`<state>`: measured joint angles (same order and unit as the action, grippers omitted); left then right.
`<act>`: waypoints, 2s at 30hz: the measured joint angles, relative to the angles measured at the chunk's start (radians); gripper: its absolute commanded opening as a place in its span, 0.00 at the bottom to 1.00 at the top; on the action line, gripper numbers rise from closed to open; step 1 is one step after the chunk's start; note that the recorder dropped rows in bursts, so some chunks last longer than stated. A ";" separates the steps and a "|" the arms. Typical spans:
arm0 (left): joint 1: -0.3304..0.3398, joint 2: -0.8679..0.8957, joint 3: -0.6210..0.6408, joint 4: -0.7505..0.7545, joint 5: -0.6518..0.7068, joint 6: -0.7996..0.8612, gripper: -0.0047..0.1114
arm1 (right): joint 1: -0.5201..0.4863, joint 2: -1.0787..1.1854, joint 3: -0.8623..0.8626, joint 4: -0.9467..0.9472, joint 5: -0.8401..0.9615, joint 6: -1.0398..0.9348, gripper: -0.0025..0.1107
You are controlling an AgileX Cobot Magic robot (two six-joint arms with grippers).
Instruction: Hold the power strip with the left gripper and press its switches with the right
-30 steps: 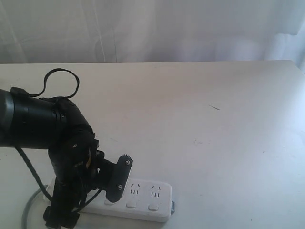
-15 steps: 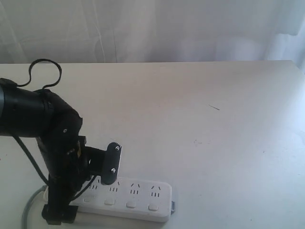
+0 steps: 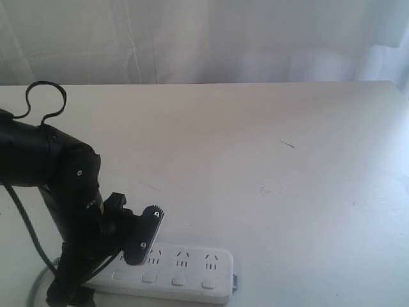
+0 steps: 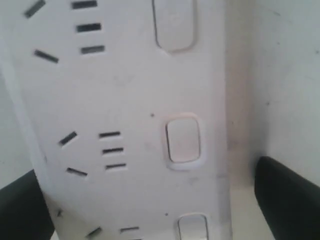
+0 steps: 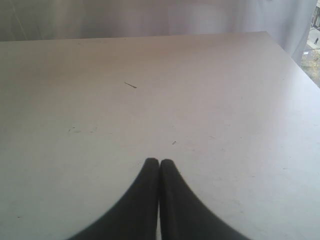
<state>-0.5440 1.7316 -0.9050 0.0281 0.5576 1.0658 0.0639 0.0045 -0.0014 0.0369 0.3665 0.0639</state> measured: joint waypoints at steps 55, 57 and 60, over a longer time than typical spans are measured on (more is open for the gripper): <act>0.126 0.011 -0.193 0.005 -0.148 -0.119 0.04 | 0.000 0.000 0.000 0.000 0.000 0.000 0.02; 0.146 0.011 -0.197 0.005 -0.132 -0.096 0.04 | 0.000 0.000 0.000 0.000 0.000 0.000 0.02; 0.159 0.021 -0.198 0.005 -0.095 -0.050 0.04 | 0.000 0.000 0.000 0.000 0.000 0.000 0.02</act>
<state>-0.3850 1.7529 -1.1027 0.0327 0.4629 1.0163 0.0639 0.0045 -0.0014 0.0369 0.3665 0.0639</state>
